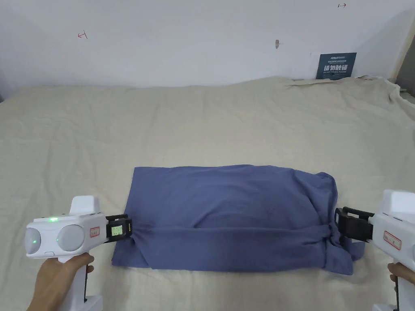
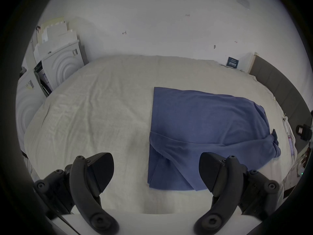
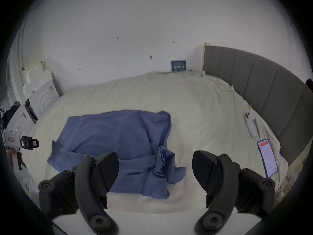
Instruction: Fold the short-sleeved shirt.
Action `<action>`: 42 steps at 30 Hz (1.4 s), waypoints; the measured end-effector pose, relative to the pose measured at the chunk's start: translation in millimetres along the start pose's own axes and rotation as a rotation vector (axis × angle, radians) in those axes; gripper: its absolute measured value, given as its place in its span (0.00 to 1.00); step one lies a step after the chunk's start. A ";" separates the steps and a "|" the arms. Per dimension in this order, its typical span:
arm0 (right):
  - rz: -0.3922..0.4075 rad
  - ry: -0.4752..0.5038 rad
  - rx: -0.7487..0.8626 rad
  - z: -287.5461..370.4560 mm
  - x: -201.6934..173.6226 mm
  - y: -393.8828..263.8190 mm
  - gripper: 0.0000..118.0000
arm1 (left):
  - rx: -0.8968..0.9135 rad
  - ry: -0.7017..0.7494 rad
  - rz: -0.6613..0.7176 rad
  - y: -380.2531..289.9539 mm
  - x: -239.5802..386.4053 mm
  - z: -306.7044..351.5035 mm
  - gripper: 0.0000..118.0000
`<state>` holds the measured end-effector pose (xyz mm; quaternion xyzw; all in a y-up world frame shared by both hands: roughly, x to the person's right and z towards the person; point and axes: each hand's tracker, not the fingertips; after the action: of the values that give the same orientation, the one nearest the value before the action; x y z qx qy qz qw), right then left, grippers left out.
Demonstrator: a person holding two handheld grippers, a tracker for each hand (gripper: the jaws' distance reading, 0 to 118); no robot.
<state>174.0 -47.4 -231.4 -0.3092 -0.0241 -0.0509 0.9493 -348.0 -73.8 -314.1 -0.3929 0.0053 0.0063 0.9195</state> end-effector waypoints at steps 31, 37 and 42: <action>0.050 -0.015 0.104 55.7 -5.7 -41.2 0.00 | -0.172 -0.077 0.065 -26.2 -1.4 -20.2 0.53; 0.039 -0.014 0.078 46.4 -2.5 -41.5 0.00 | -0.256 -0.014 0.032 -23.7 -0.7 -65.4 0.76; 0.030 -0.024 0.051 38.9 2.1 -44.4 0.00 | -0.327 0.024 0.017 -35.7 5.7 -89.0 0.42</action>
<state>170.6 -60.3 -173.9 -0.2857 -0.0323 -0.0322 0.9572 -342.2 -162.8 -350.0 -0.5372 0.0184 0.0100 0.8432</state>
